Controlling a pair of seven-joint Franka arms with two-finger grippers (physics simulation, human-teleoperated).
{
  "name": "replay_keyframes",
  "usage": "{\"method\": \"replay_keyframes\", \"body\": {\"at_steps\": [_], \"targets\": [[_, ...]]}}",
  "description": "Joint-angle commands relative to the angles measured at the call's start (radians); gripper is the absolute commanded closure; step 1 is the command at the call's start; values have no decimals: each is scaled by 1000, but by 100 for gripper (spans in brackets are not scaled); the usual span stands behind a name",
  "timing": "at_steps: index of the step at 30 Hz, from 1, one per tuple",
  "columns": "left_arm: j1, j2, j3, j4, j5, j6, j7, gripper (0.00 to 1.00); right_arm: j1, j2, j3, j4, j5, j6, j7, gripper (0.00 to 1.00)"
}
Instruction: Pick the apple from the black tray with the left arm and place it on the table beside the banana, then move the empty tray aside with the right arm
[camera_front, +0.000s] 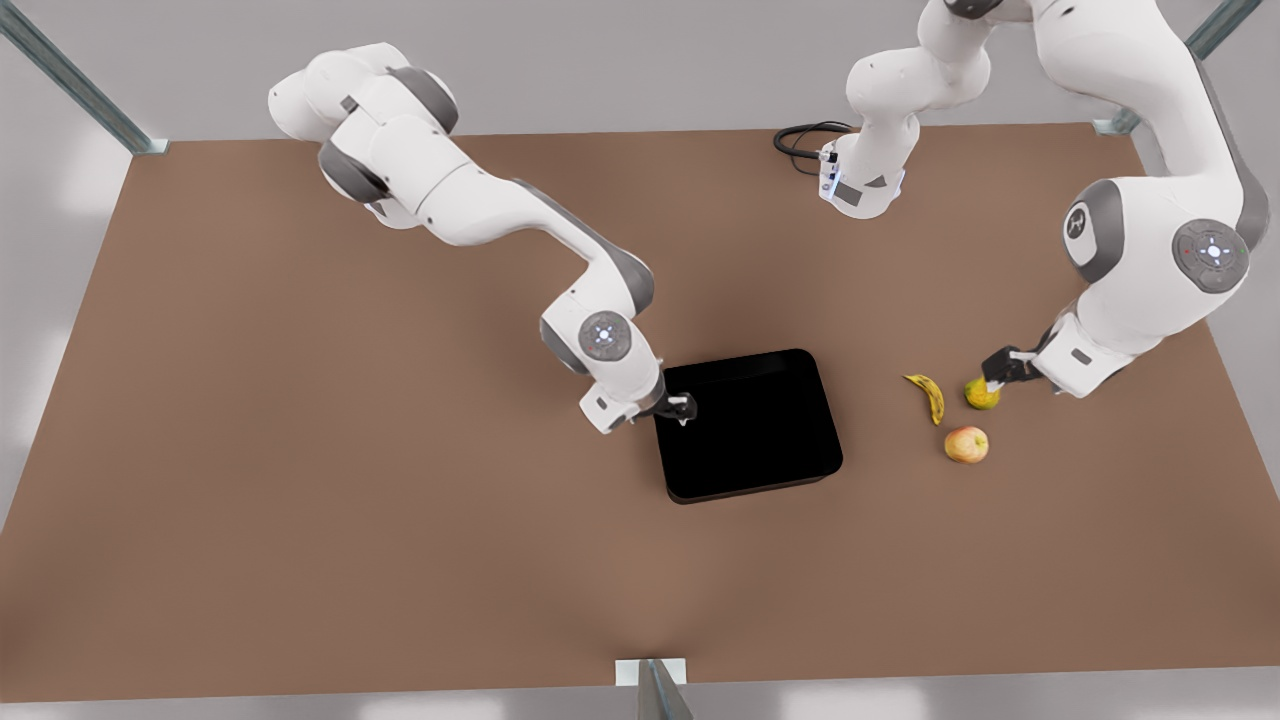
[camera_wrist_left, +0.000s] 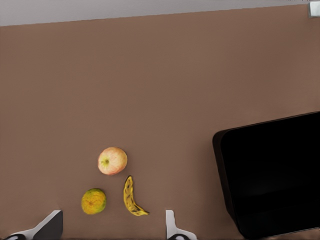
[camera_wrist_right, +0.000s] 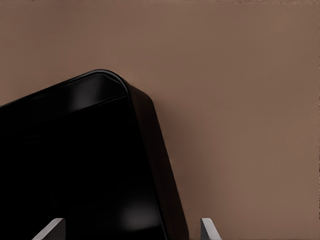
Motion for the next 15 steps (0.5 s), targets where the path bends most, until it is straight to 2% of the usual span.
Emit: {"method": "replay_keyframes", "body": {"at_steps": [1,3,15], "targets": [[60,-6,-1,-35,-50,93,8,0,0,5,0,-2,-95,58,123,0],[114,-12,7,-18,-56,46,-6,0,0,25,0,0,-120,58,124,0],[114,-4,32,8,-59,12,-46,0,21,119,2,0,-130,132,126,2]]}}
